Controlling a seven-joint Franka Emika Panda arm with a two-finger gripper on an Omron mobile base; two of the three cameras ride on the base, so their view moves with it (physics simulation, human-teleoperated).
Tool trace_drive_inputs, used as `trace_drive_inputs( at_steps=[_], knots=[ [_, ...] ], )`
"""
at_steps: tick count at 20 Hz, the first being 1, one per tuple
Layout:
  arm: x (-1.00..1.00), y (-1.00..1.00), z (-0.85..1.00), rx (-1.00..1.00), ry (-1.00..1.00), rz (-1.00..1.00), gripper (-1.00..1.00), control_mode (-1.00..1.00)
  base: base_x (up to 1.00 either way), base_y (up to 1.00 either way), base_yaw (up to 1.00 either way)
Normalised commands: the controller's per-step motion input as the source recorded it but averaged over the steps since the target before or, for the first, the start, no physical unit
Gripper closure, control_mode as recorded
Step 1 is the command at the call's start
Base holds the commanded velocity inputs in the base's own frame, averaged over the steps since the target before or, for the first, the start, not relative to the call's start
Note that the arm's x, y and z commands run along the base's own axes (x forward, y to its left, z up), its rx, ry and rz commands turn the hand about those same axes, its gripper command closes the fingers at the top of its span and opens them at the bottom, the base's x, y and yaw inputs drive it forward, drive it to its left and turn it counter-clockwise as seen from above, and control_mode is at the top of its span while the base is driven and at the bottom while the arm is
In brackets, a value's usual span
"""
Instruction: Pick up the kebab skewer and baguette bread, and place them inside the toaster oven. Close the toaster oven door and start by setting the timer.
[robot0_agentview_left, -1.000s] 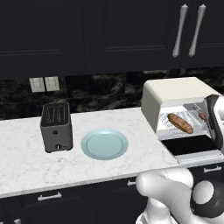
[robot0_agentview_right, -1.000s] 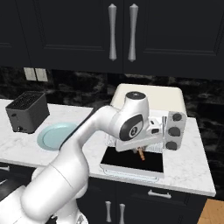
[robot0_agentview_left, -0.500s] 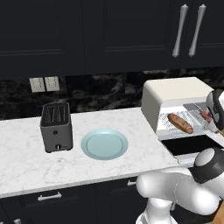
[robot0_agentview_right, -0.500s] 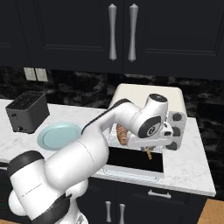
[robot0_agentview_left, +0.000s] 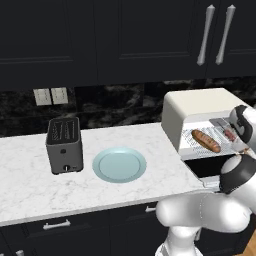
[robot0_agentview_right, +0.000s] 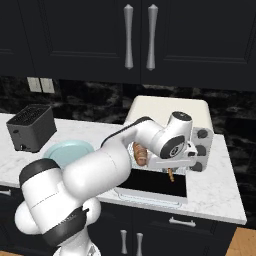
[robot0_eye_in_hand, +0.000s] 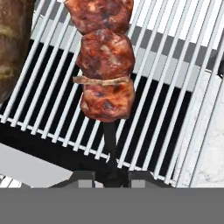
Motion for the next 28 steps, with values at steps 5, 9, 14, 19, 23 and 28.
trace_drive_inputs(
  at_steps=[5,9,14,19,23,28],
  knots=[
    [0.27,-0.02,-0.42,-0.05,0.01,0.0,1.0,-1.0,0.0,0.0,0.0],
    [0.21,-0.14,-0.1,-0.07,0.02,0.0,1.0,-1.0,0.0,0.0,0.0],
    [0.0,-0.09,-0.06,-0.09,0.0,0.0,1.0,-1.0,0.0,0.0,0.0],
    [-0.01,0.0,-0.03,-0.09,0.0,0.02,1.0,-1.0,0.0,0.0,0.0],
    [-0.02,0.0,0.0,-0.1,0.0,0.1,1.0,-1.0,0.0,0.0,0.0],
    [0.0,0.01,0.0,-0.05,0.0,0.14,1.0,-1.0,0.0,0.0,0.0]
  ],
)
